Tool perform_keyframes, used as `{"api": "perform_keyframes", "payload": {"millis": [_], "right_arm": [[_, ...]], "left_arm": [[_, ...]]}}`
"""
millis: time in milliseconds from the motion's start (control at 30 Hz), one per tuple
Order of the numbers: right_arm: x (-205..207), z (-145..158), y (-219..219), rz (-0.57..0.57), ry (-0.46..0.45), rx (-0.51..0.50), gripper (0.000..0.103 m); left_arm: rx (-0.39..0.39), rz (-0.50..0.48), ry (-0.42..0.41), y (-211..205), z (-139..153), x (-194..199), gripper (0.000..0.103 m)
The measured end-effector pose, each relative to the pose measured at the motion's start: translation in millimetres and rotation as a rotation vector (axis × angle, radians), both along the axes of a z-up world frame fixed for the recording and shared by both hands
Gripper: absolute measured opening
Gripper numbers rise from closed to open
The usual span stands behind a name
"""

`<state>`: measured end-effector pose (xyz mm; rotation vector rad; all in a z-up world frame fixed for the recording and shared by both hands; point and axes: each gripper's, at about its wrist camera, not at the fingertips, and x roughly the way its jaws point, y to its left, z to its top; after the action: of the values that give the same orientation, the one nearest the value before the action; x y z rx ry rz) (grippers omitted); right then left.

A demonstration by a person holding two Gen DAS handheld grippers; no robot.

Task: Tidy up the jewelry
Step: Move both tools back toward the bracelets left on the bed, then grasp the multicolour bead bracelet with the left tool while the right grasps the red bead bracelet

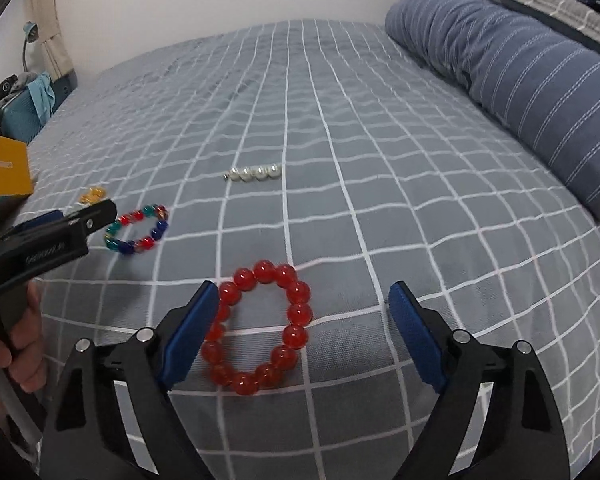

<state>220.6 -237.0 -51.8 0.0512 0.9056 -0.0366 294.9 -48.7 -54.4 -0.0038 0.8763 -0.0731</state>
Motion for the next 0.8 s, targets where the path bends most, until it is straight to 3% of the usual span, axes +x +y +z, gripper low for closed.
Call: {"api": "perform_keyframes", "payload": {"millis": [233, 400, 533, 567, 600, 667, 733, 800], "right_arm": [[7.1, -15.2, 6.1, 0.012, 0.034, -0.003, 0.071], [7.0, -18.4, 6.9, 0.009, 0.047, -0.008, 0.056], [7.6, -17.4, 4.1, 0.004, 0.048, -0.009, 0.039], [7.7, -16.7, 3.6, 0.004, 0.049, -0.009, 0.032], [7.8, -15.9, 3.1, 0.003, 0.050, -0.009, 0.024], [7.4, -14.7, 1.8, 0.002, 0.052, -0.005, 0.016], [6.7, -13.7, 0.5, 0.005, 0.054, 0.002, 0.015], [6.2, -12.2, -0.2, 0.005, 0.053, 0.004, 0.014]], "left_arm": [[-0.016, 0.011, 0.049, 2.5, -18.6, 21.6, 0.096], [0.003, -0.014, 0.048, -2.4, -21.9, 23.4, 0.082], [0.005, -0.038, 0.043, -7.3, -21.0, 19.5, 0.053], [0.005, -0.048, 0.044, -9.6, -20.3, 18.8, 0.042], [0.008, -0.061, 0.045, -12.1, -19.5, 17.2, 0.038], [0.046, -0.048, 0.034, -15.7, -17.1, 15.9, 0.024], [0.028, -0.078, 0.050, -17.9, -16.5, 15.5, 0.011], [0.042, -0.069, 0.052, -19.2, -14.9, 15.1, 0.009]]}}
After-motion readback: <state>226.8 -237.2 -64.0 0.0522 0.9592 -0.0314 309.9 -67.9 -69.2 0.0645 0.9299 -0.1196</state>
